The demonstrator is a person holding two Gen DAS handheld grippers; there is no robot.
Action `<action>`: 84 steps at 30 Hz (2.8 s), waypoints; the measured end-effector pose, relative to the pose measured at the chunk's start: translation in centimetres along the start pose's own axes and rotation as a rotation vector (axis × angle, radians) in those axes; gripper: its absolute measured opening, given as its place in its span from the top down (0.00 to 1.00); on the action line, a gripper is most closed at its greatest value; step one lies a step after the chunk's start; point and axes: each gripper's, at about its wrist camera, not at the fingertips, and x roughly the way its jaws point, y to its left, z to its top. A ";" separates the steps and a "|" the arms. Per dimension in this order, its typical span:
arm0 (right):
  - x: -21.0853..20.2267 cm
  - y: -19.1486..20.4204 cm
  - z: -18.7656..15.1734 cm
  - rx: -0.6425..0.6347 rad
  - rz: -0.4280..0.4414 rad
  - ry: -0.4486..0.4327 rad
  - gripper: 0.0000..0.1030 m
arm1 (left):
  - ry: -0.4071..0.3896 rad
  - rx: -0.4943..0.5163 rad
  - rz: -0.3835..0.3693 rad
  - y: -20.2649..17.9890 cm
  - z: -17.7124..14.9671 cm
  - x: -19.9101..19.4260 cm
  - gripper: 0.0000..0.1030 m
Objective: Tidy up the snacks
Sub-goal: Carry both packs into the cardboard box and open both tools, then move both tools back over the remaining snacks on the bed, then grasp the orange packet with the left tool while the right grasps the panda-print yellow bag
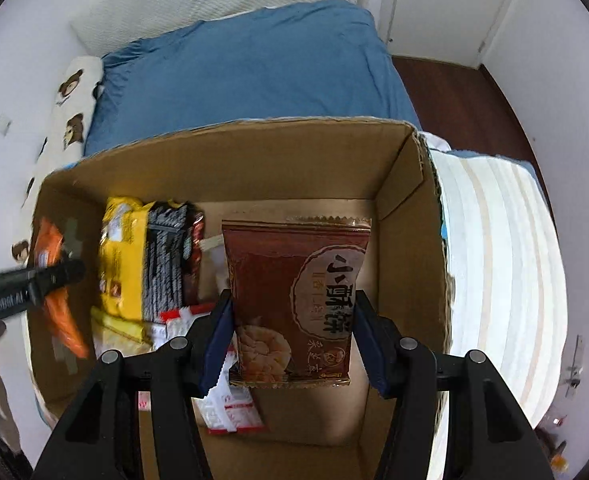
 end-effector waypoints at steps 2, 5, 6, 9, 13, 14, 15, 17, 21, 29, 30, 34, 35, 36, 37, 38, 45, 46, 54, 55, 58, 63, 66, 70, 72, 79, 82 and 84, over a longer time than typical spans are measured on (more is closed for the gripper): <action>0.6 -0.1 0.3 0.003 -0.018 0.019 0.07 | 0.003 -0.005 0.010 0.2 0.2 0.3 0.23; 0.4 -0.1 0.2 0.005 -0.022 0.016 0.07 | -0.012 0.006 0.024 0.2 0.3 0.2 0.08; 0.3 0.0 0.2 0.008 -0.021 0.012 0.07 | -0.010 0.006 0.022 0.1 0.3 0.3 0.08; 0.2 0.2 0.0 0.007 -0.020 0.011 0.07 | -0.013 0.007 0.020 0.1 0.1 0.1 0.08; -0.1 0.4 -0.7 0.008 -0.005 0.004 0.07 | -0.039 0.022 0.023 -0.5 -0.8 -0.7 0.08; -0.4 0.4 -0.9 0.009 -0.004 0.000 0.06 | -0.052 0.028 0.029 -0.9 -1.1 -1.0 0.08; -0.6 0.4 -1.3 0.012 0.000 -0.007 0.07 | -0.060 0.033 0.035 -1.1 -1.4 -1.4 0.08; -1.2 0.5 -2.0 0.011 0.009 -0.020 0.07 | -0.084 0.039 0.025 -1.3 -2.2 -2.1 0.08; -2.9 0.8 -4.1 0.005 0.024 -0.056 0.06 | -0.148 0.033 0.005 -1.7 -4.9 -3.6 0.08; -6.9 1.9 -9.0 -0.039 0.012 -0.168 0.07 | -0.326 0.052 0.033 -2.9 -11.2 -7.6 0.08; -7.5 2.0 -9.6 -0.042 0.012 -0.184 0.07 | -0.344 0.058 0.042 -3.1 -11.7 -8.1 0.08; -10.0 2.5 -11.5 -0.056 0.009 -0.252 0.07 | -0.423 0.085 0.058 -3.5 -14.1 -10.8 0.08; -10.5 2.6 -11.9 -0.058 0.005 -0.264 0.07 | -0.442 0.093 0.062 -3.7 -14.6 -11.4 0.08; -11.1 2.6 -12.3 -0.058 0.006 -0.279 0.07 | -0.457 0.098 0.068 -3.8 -15.1 -11.9 0.08; -11.8 2.6 -12.8 -0.058 0.011 -0.293 0.07 | -0.477 0.105 0.072 -3.9 -15.7 -12.7 0.08; -12.3 2.5 -13.1 -0.057 0.016 -0.301 0.07 | -0.490 0.110 0.071 -3.9 -16.1 -13.2 0.08; -15.5 2.0 -17.1 -0.046 0.072 -0.331 0.07 | -0.534 0.106 0.040 -3.5 -20.0 -15.7 0.08; -15.7 1.9 -17.9 -0.047 0.081 -0.326 0.07 | -0.538 0.102 0.035 -3.3 -20.9 -15.9 0.08; -12.3 0.0 -23.9 0.001 0.136 -0.205 0.07 | -0.455 0.062 0.058 -0.5 -26.6 -12.0 0.08; -11.3 -0.3 -24.4 0.010 0.148 -0.179 0.07 | -0.433 0.058 0.063 -0.2 -27.1 -11.1 0.08; -7.7 -0.2 -25.6 -0.006 0.171 -0.106 0.07 | -0.341 0.024 0.080 1.2 -28.4 -7.1 0.08; -2.0 3.1 -26.1 -0.263 0.046 -0.027 0.07 | -0.218 0.006 0.149 3.1 -28.8 -1.5 0.08; 0.3 5.3 -26.1 -0.444 -0.054 -0.014 0.07 | -0.203 0.028 0.181 3.4 -28.4 -0.3 0.08; 3.1 7.1 -25.5 -0.567 -0.137 0.020 0.07 | -0.181 0.047 0.201 3.7 -27.7 0.7 0.08; 4.4 7.5 -25.2 -0.590 -0.138 0.039 0.07 | -0.175 0.065 0.203 3.5 -27.0 1.0 0.08; 5.4 4.3 -24.1 -0.327 -0.007 0.083 0.23 | -0.181 0.124 0.202 2.5 -25.2 1.3 0.08; 5.4 1.4 -24.2 -0.110 0.110 0.136 0.27 | -0.164 0.131 0.167 2.2 -24.4 1.7 0.08; 5.6 -0.6 -24.7 0.027 0.195 0.173 0.27 | -0.146 0.130 0.145 1.9 -23.9 2.0 0.08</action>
